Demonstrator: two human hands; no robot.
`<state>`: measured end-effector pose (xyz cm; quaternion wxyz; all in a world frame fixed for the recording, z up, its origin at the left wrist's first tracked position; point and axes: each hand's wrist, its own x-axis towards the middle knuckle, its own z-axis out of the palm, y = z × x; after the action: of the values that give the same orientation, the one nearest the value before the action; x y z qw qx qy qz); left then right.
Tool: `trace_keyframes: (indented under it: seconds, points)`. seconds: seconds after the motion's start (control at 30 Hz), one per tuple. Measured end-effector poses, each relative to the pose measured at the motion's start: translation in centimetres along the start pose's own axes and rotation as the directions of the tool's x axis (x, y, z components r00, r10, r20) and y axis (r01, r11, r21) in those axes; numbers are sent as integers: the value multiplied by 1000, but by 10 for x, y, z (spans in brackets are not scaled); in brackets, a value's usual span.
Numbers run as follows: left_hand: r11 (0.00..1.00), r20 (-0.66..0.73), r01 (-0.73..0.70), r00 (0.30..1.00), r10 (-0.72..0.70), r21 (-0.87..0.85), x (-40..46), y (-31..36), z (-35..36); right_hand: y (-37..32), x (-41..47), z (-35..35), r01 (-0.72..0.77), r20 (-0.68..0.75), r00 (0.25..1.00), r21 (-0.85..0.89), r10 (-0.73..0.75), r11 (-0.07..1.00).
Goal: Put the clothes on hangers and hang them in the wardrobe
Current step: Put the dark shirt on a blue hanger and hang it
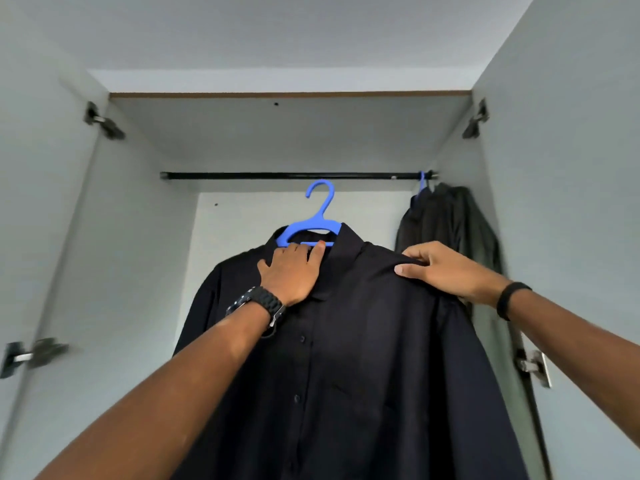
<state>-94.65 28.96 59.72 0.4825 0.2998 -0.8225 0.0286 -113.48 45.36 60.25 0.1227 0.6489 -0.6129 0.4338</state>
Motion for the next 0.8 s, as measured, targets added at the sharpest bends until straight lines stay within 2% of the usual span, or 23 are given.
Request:
trace_keyframes:
  seconds: [0.13,0.27,0.4,0.63,0.73,0.8]
  points:
    - [975,10,-85,996,89,-206,42,12,58,29,24,-28,5,-197,979,-265,-60,964]
    - [970,20,-182,982,187,-164,106,20,110,60,65,-57,-47,-278,959,-372,-63,927]
    - [951,-118,-203,977,180,-233,164,45,145,82,111,-77,-79,-380,917,-465,-118,882]
    - [842,-327,-370,912,248,-392,234,77,229,129,178,-91,-213,-563,810,-548,-168,809]
    - [797,-286,-416,905,315,-438,253,81,271,144,205,-97,-269,-646,740,-539,-187,798]
    - [775,-201,-437,899,388,-456,272,81,297,151,229,-100,-293,-690,693,-537,-211,791]
